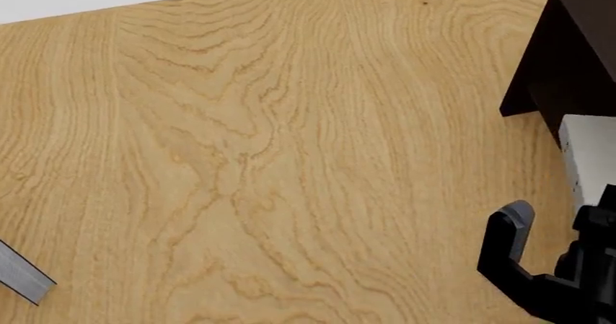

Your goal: Pick up the book on the right and place it on the cabinet shelf.

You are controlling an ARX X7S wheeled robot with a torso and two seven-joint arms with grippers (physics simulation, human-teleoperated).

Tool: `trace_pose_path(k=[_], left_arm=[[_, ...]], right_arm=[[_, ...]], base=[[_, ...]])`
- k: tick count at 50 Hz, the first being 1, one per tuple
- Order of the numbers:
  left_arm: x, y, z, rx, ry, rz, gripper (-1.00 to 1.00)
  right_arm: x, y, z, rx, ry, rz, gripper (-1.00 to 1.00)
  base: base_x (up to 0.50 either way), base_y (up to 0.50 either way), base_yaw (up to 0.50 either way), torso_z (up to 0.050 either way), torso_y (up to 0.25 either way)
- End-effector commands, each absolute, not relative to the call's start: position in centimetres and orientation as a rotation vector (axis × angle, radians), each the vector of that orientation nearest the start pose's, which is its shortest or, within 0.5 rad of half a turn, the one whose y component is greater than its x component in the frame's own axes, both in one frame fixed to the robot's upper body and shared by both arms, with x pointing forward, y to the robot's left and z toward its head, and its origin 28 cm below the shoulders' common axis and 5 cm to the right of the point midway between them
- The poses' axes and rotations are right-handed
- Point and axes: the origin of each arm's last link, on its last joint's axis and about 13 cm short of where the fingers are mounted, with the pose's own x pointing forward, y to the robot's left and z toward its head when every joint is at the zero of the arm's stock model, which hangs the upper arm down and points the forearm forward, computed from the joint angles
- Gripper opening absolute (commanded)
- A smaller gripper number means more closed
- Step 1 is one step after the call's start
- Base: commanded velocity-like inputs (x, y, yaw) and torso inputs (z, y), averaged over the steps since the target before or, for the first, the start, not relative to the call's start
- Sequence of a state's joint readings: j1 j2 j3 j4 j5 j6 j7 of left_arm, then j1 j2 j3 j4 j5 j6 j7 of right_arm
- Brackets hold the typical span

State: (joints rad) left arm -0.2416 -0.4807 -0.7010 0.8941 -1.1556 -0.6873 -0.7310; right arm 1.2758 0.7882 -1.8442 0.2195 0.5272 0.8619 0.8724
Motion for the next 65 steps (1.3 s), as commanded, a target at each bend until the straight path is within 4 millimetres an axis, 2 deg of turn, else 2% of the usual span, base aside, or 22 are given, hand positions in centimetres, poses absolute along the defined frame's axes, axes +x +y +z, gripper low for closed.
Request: trace_pose_path(k=[1, 8, 13, 21, 27, 29, 35, 47, 48, 65], left_arm=[[15.8, 30.3, 24.1, -0.391, -0.517, 0.421, 1.0], [15.8, 30.3, 24.1, -0.392, -0.517, 0.42, 1.0], [15.8, 30.3, 24.1, -0.392, -0.517, 0.419, 1.0], [15.8, 30.3, 24.1, -0.391, -0.515, 0.419, 1.0], [15.8, 30.3, 24.1, -0.39, -0.514, 0.419, 1.0], [15.8, 30.3, 24.1, -0.388, -0.513, 0.42, 1.0], [15.9, 30.3, 24.1, -0.387, -0.511, 0.421, 1.0], [15.9, 30.3, 24.1, -0.388, -0.51, 0.419, 1.0], [15.9, 30.3, 24.1, -0.389, -0.51, 0.419, 1.0], [15.8, 30.3, 24.1, -0.397, -0.512, 0.418, 1.0]], right_arm=[[30.5, -22.8, 10.6, -1.373, 0.413, -0.156, -1.0], [30.3, -22.9, 10.8, -1.323, 0.453, -0.136, -1.0], [30.3, -22.7, 11.2, -1.219, 0.462, -0.122, -1.0], [29.9, -22.1, 11.0, -1.194, 0.466, -0.037, -1.0], [29.2, -21.6, 11.2, -1.049, 0.488, 0.089, -1.0], [29.0, -21.6, 11.3, -1.075, 0.495, 0.095, -1.0], [28.9, -21.5, 11.7, -0.978, 0.503, 0.133, -1.0], [28.9, -21.5, 11.8, -0.997, 0.519, 0.14, -1.0], [28.9, -21.5, 11.9, -0.995, 0.523, 0.137, 1.0], [27.8, -20.9, 12.6, -1.016, 0.545, 0.197, 1.0]], base=[[0.0, 0.0, 0.01, 0.0, 0.0], [0.01, 0.0, 0.01, 0.0, -0.008], [0.0, 0.0, 0.01, -0.003, -0.007], [0.0, 0.0, 0.0, 0.0, -0.005], [0.0, 0.0, 0.0, -0.002, -0.007], [0.0, 0.0, 0.0, 0.0, -0.006], [0.0, 0.0, 0.0, -0.002, -0.006], [0.0, 0.0, 0.0, -0.001, -0.005], [0.0, 0.0, 0.0, 0.0, -0.011], [0.0, 0.0, 0.0, 0.0, -0.001]])
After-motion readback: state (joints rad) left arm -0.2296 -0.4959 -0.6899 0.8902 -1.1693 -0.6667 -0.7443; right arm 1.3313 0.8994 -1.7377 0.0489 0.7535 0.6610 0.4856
